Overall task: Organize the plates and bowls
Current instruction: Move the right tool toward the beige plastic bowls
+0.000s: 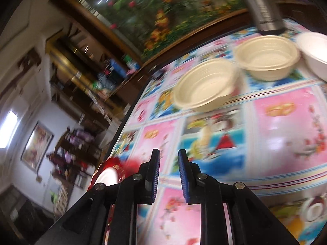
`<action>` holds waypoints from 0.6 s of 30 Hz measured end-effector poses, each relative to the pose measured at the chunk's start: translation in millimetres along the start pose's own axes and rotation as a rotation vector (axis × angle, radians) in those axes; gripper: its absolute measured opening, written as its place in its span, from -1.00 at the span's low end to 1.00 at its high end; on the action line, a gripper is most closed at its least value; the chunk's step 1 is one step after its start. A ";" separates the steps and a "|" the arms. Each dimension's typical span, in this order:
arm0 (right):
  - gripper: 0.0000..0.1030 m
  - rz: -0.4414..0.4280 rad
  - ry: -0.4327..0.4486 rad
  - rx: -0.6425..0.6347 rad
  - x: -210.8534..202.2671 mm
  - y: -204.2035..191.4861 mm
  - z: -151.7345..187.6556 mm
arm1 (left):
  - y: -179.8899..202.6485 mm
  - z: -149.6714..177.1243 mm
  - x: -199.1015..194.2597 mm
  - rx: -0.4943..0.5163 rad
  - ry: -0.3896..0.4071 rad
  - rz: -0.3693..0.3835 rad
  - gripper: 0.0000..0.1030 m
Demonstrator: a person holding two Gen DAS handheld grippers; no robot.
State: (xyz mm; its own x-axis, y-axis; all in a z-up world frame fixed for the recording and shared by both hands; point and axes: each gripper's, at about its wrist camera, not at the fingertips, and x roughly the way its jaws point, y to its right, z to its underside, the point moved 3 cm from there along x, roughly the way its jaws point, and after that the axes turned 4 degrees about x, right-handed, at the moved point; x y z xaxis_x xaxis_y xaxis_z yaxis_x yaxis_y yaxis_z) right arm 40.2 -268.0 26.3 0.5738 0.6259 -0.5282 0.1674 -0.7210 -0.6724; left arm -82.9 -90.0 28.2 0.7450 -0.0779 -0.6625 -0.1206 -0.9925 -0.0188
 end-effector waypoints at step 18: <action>-0.32 0.079 0.084 0.136 -32.0 70.8 -34.3 | 57.0 9.1 36.8 0.150 -0.102 0.098 -0.01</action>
State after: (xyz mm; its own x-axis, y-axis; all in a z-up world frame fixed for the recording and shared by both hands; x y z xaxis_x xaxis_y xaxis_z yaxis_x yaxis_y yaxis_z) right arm 61.2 -349.2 13.4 0.6465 0.5376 -0.5414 0.0119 -0.7166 -0.6974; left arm -68.3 -148.5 -4.1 0.6557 -0.1561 -0.7387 -0.2916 -0.9548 -0.0571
